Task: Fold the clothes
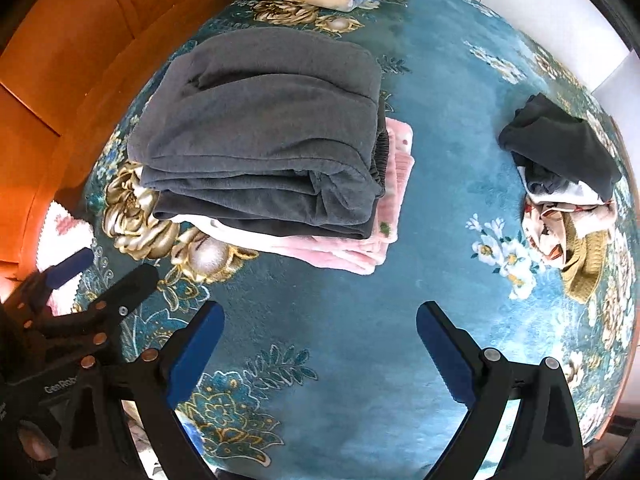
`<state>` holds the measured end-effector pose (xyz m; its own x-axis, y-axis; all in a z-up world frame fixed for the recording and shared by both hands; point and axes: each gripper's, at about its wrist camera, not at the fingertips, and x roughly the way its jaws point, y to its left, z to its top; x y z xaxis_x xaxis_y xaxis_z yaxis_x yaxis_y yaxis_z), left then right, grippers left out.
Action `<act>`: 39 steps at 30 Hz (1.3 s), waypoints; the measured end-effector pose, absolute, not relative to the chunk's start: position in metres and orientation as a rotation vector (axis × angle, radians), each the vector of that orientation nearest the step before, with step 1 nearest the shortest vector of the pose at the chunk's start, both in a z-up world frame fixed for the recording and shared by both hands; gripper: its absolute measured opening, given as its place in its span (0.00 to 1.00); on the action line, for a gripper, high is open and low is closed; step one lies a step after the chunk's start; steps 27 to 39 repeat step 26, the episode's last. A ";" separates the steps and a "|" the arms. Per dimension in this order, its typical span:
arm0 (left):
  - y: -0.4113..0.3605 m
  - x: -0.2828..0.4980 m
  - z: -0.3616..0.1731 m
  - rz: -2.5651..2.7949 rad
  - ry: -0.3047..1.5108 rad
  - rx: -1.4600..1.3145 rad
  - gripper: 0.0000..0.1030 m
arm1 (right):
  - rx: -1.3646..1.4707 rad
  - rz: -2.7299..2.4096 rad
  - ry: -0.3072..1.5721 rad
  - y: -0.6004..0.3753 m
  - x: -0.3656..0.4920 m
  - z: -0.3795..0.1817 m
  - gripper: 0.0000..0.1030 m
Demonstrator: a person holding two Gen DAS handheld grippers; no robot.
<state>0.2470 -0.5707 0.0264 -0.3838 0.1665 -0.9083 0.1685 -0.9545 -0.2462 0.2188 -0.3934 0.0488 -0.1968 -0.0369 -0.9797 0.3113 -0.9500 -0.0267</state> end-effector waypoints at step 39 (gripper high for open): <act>-0.576 0.261 0.025 -2.466 0.545 1.731 1.00 | 1.749 -2.199 0.459 -0.410 0.227 0.059 0.94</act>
